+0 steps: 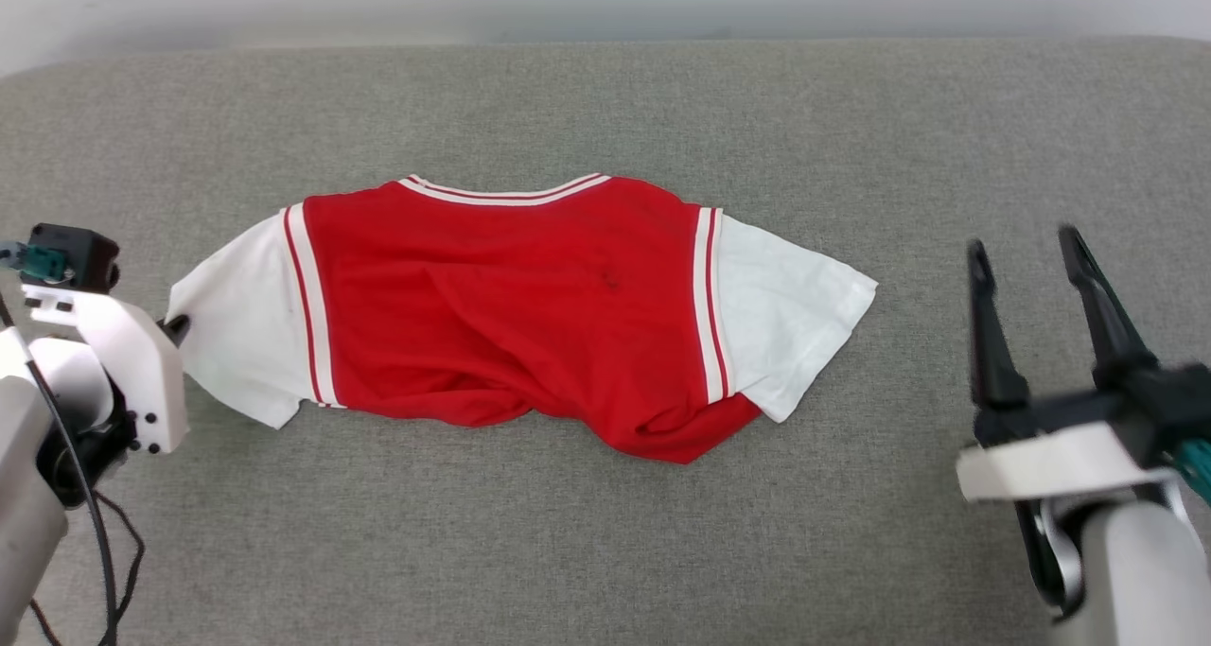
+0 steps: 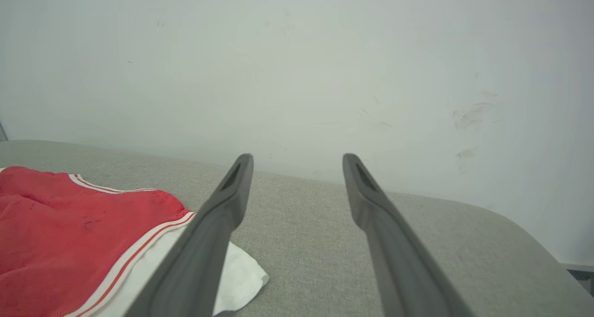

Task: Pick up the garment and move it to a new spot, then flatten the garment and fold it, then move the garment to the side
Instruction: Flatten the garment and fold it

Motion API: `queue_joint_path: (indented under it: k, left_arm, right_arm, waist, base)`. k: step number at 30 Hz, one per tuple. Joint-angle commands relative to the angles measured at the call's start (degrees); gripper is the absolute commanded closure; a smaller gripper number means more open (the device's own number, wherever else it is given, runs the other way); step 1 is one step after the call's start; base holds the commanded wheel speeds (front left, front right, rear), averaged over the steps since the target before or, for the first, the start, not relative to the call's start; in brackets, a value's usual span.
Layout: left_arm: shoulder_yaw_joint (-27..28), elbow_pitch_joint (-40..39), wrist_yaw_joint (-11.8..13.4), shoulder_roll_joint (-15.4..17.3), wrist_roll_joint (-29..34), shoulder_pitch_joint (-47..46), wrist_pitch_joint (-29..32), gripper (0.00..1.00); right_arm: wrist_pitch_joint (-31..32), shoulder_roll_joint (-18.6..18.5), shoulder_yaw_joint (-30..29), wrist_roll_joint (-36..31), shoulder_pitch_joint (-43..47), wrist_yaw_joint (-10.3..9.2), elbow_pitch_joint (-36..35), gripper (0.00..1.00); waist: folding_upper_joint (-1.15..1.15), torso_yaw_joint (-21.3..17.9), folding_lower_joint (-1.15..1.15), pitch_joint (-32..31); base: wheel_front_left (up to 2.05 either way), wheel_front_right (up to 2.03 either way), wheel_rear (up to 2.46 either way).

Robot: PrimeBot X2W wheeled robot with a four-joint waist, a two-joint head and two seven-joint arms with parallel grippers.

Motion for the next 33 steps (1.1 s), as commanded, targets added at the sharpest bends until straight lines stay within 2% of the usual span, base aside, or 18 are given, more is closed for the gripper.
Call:
queue_joint_path:
  k: [1,6,9,16,21,23,25,26,27,33]
  left_arm:
    - [-0.1,-0.5,0.1,-0.4,0.4,-0.7,-0.8,1.00]
    - [-0.5,-2.3,0.8,-1.2,1.5,-0.9,-2.9,1.00]
    - [-0.7,-3.4,1.2,-1.3,2.0,-0.8,-3.5,1.00]
    - [-0.9,-6.8,2.5,-1.1,3.1,-1.2,-4.9,1.00]
    - [-1.0,-9.5,3.3,-1.0,3.6,-1.7,-5.3,1.00]
    - [-1.0,-10.6,3.6,-0.9,4.0,-2.1,-5.5,1.00]
    - [-0.9,-11.5,3.9,-0.8,4.2,-2.3,-5.8,1.00]
    - [-0.9,-11.5,3.9,-0.8,4.2,-2.3,-5.8,1.00]
    - [-0.9,-12.4,4.1,-0.8,4.4,-2.6,-5.9,1.00]
    - [-0.8,-14.3,4.4,-1.2,5.0,-3.9,-6.3,1.00]
  right_arm:
    - [-0.1,-0.1,1.0,-2.1,-2.5,-0.06,0.2,0.00]
    - [0.4,-5.2,6.4,-2.8,-10.8,-0.07,6.0,0.00]
    - [5.5,-9.3,11.5,0.6,-16.9,-0.07,9.8,0.00]
    - [28.7,-20.7,26.8,15.9,-28.8,-0.06,14.9,0.00]
    - [44.7,-28.4,38.1,25.9,-34.6,-0.06,14.3,0.00]
    - [49.7,-31.2,42.4,27.6,-37.0,-0.07,13.7,0.00]
    - [54.3,-32.4,45.8,30.6,-38.2,-0.07,13.8,0.00]
    - [54.3,-32.4,45.8,30.6,-38.2,-0.07,13.8,0.00]
    - [58.0,-33.5,48.3,32.6,-39.9,-0.07,14.0,0.00]
    - [62.8,-34.2,52.7,36.0,-42.6,-0.06,16.6,0.00]
  waist:
    - [0.00,0.2,0.00,-0.2]
    - [0.00,1.1,0.00,-0.7]
    - [0.00,1.6,0.00,-1.0]
    - [0.00,2.9,0.00,-0.5]
    - [0.00,4.0,0.00,0.6]
    - [0.00,4.5,0.00,1.3]
    - [0.00,4.9,0.00,2.0]
    - [0.00,4.9,0.00,2.0]
    - [0.00,5.3,0.00,2.8]
    - [0.00,6.6,0.00,5.0]
  base:
    - [0.00,0.00,0.00]
    - [0.00,0.00,0.00]
    - [0.00,0.00,0.00]
    - [0.00,0.00,0.00]
    - [0.00,0.00,0.00]
    - [0.00,0.00,0.00]
    - [0.00,0.00,0.00]
    - [0.00,0.00,0.00]
    - [0.00,0.00,0.00]
    - [0.00,0.00,0.00]
